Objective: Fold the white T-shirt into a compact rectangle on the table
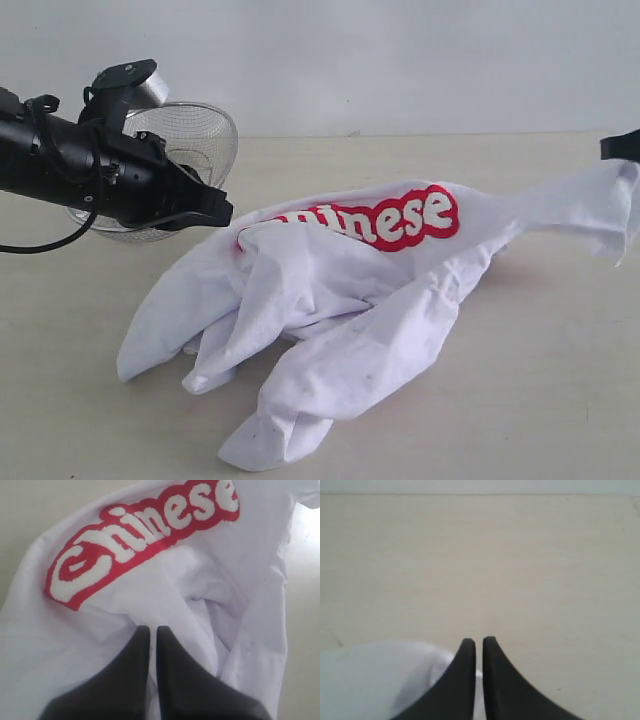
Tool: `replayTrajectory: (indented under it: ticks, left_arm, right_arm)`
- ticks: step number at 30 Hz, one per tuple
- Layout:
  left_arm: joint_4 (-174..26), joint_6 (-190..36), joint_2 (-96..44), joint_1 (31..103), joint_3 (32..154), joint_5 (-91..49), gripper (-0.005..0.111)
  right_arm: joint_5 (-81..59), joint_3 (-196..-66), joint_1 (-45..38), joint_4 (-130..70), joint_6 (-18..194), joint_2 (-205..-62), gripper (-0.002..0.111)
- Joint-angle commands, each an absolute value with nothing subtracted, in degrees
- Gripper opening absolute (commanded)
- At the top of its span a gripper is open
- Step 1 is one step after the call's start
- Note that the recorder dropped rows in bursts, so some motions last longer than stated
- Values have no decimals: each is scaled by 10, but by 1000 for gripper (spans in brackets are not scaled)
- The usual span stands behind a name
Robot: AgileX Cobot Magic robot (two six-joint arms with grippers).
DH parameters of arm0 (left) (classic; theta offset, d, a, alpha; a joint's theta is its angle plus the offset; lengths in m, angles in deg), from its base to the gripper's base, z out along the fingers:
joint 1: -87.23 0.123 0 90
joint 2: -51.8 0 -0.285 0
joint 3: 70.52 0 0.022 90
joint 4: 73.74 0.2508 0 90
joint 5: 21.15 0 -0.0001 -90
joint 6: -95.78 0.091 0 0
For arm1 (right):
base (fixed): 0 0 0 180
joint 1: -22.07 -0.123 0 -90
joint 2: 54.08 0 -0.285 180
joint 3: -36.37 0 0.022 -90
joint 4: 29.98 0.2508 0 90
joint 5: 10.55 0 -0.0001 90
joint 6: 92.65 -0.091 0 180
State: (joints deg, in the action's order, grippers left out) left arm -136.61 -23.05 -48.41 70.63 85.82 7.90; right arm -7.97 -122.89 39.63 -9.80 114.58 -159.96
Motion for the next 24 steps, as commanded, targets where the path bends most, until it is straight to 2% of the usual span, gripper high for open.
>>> replayTrajectory:
  ticks: [1, 2, 4, 8, 9, 10, 14, 15, 17, 21, 24]
  left_arm:
    - [-1373, -225, -480, 707, 855, 74, 4]
    - [-1373, -225, -480, 707, 855, 74, 4]
    - [-1373, -225, -480, 707, 855, 74, 4]
    - [-1373, -223, -480, 707, 855, 73, 4]
    - [-1373, -223, -480, 707, 855, 69, 4]
    - [-1373, -222, -480, 707, 855, 69, 4]
    - [-1373, -217, -480, 707, 855, 76, 4]
    - [-1372, -217, -480, 707, 855, 75, 4]
    - [-1368, -217, -480, 707, 855, 75, 4]
    - [-1339, -217, -473, 707, 855, 80, 4]
    - [-1330, -217, -467, 707, 855, 80, 4]
  right_arm:
    - [-106, -1231, 422, -97, 1135, -1592, 0]
    - [-106, -1231, 420, -97, 1135, -1592, 4]
    - [-95, -1231, 414, -97, 1134, -1592, 17]
    - [-51, -1231, 386, -80, 1071, -1592, 70]
    - [-35, -1232, 370, -76, 1062, -1592, 72]
    - [-10, -1236, 354, -69, 1062, -1592, 68]
    - [97, -1258, 258, -42, 1079, -1592, 40]
    - [114, -1260, 240, -31, 1080, -1592, 38]
    - [144, -1266, 202, -5, 1083, -1591, 41]
    - [205, -1269, 168, 52, 1085, -1566, 57]
    - [277, -1267, 148, 63, 1081, -1544, 58]
